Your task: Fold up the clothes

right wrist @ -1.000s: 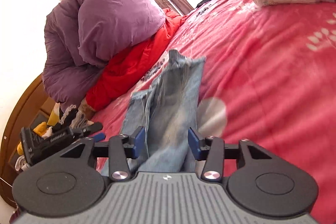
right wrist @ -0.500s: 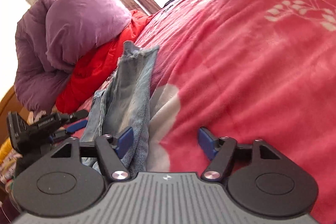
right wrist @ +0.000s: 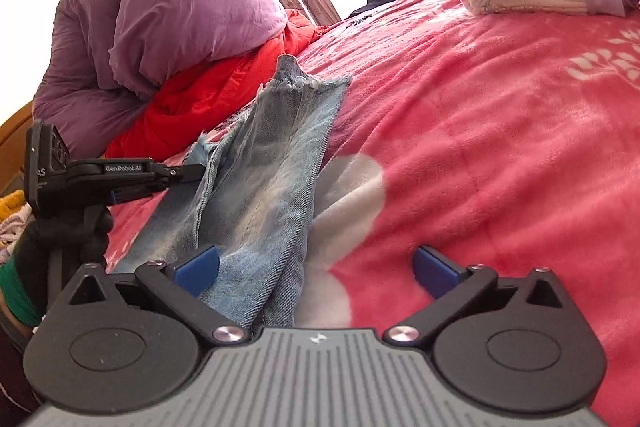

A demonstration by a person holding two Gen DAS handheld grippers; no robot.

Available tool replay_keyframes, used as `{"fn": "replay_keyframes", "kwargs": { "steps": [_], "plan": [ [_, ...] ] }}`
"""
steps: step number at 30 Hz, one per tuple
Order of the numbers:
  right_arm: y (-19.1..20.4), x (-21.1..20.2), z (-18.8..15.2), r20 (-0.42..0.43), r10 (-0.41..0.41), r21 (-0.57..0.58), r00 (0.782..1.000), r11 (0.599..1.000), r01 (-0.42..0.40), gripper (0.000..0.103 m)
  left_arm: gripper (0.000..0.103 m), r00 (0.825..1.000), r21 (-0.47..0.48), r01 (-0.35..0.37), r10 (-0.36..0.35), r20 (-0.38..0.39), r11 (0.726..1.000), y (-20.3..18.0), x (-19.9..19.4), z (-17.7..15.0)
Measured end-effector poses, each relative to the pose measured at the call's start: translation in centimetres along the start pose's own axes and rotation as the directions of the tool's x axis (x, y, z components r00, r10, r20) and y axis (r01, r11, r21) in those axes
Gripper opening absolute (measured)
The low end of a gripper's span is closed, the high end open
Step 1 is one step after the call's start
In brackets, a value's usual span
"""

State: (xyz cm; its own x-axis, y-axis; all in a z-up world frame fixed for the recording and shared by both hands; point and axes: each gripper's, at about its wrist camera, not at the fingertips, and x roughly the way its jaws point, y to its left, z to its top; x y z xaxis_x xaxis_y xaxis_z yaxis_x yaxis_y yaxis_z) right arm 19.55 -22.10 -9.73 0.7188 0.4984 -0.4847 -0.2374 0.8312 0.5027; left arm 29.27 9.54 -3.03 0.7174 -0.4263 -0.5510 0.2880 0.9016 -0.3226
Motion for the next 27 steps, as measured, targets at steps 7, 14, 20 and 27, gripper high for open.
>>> {"fn": "replay_keyframes", "kwargs": {
  "steps": [7, 14, 20, 27],
  "plan": [
    [-0.1, 0.0, -0.5, 0.033, 0.007, -0.013, 0.999, 1.0, -0.007, 0.103, 0.0, 0.981, -0.038, -0.11, 0.114, 0.158, 0.993, 0.7, -6.3, 1.0],
    [-0.5, -0.2, -0.9, 0.072, 0.037, -0.014, 0.997, 0.999, -0.036, 0.103, 0.0, 0.932, -0.13, -0.266, 0.289, 0.22, 0.955, 3.7, -12.1, 0.1],
    [-1.2, -0.5, -1.1, 0.1, 0.075, 0.008, 0.992, 0.997, -0.076, 0.103, 0.0, 0.876, -0.239, -0.4, 0.446, 0.185, 0.885, 7.7, -15.6, -2.7],
    [-1.8, -0.7, -0.9, 0.115, 0.105, 0.025, 0.988, 0.994, -0.109, 0.103, 0.0, 0.79, -0.309, -0.515, 0.582, 0.191, 0.8, 10.9, -18.8, -3.9]
  ]
}}
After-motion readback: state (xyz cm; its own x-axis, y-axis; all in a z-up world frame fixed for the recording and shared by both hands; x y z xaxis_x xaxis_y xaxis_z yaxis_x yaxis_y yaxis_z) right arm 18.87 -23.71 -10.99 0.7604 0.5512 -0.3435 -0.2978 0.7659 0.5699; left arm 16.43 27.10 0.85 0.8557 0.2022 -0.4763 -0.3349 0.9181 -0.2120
